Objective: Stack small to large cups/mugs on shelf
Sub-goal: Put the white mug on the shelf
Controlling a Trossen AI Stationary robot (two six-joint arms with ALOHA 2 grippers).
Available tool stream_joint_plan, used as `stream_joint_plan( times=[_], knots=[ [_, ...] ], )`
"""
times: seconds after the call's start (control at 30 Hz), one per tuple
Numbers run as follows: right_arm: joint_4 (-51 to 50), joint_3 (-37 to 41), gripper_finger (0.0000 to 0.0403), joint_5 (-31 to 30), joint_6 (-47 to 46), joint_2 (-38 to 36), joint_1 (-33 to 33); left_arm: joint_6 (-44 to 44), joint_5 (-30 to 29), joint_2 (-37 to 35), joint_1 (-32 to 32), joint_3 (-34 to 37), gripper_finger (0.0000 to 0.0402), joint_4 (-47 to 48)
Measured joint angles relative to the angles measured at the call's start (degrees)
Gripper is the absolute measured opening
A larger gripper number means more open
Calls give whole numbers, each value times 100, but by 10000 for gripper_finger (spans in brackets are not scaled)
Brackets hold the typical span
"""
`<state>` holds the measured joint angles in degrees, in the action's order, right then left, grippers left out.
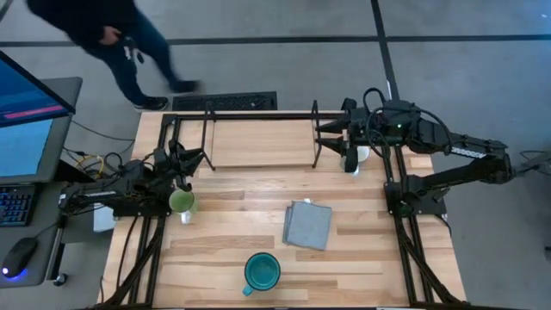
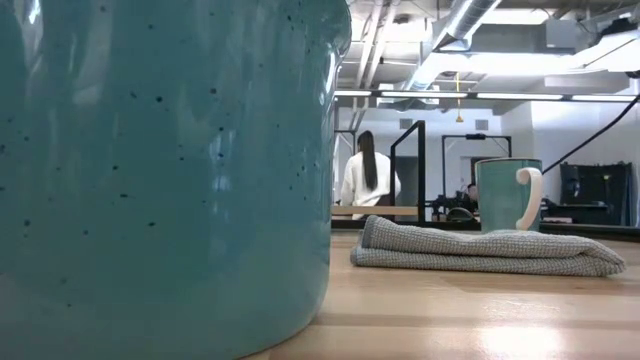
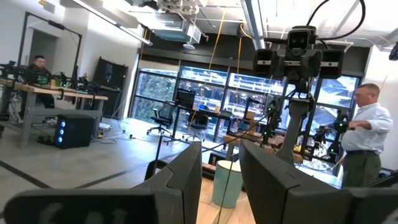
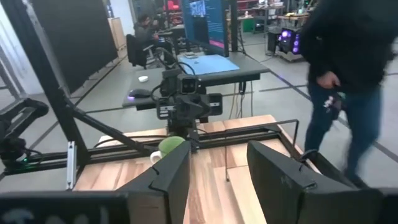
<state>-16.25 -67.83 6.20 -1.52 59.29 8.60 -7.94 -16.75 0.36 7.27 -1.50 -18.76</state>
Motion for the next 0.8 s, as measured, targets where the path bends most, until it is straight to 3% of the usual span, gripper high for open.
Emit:
stream_joint_plan(
  times=[0.2,0.4,0.8],
  knots=[
    [-133,0,182,-111,-363,0,-100,4,-2,0,-1,2,98,2],
    [-1805,2,182,-787,-1644,-4,-109,0,-2,0,-2,2,98,8],
    [-4319,2,182,-645,-4511,-4,-471,-85,136,0,-1,4,98,471]
  ],
)
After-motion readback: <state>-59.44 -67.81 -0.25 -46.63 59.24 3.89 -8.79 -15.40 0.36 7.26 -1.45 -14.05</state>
